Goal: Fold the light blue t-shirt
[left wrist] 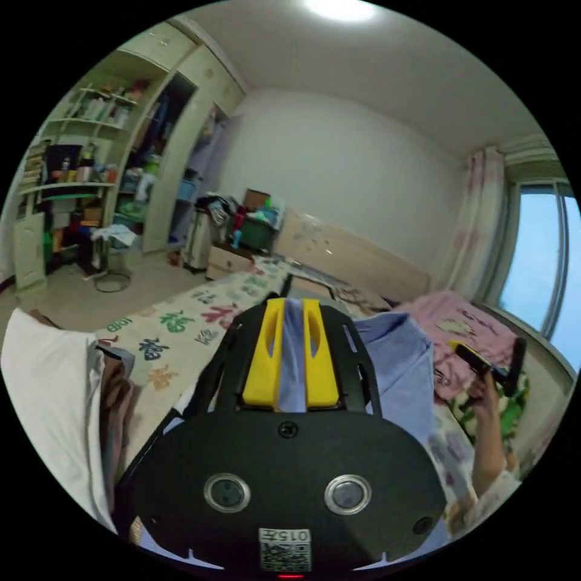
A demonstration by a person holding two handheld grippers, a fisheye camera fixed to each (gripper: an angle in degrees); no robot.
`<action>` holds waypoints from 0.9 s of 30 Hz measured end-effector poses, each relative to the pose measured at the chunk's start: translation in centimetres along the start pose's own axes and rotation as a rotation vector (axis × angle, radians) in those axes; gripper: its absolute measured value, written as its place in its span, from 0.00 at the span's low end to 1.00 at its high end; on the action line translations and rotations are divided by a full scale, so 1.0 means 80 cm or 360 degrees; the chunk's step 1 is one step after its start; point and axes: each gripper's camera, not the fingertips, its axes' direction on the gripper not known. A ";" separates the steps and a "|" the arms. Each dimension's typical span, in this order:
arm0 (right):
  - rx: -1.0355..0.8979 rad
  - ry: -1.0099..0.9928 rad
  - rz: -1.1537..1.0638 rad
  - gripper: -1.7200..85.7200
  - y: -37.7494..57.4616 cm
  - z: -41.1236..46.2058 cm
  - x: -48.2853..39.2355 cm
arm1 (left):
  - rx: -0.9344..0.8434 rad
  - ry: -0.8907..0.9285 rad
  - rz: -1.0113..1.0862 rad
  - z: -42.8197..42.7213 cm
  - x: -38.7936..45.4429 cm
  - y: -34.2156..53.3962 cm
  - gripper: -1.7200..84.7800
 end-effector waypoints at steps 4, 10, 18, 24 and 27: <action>-0.0011 -0.0252 -0.0523 0.03 0.112 -0.069 -0.091 | -0.0101 0.0110 0.0510 -0.014 0.040 0.052 0.10; -0.0520 -0.0807 -0.1122 0.12 0.209 -0.063 -0.162 | -0.0501 0.0757 0.0884 -0.005 0.074 0.136 0.09; -0.0950 -0.1069 -0.1563 0.14 0.249 -0.079 -0.127 | -0.0839 0.0712 0.1085 0.035 0.092 0.185 0.09; -0.0714 -0.1363 -0.2025 0.14 0.295 -0.174 -0.090 | -0.0784 0.0725 0.1079 0.031 0.081 0.180 0.08; -0.0894 -0.1261 -0.2128 0.14 0.313 -0.175 -0.098 | -0.0750 0.0802 0.1053 0.029 0.070 0.177 0.09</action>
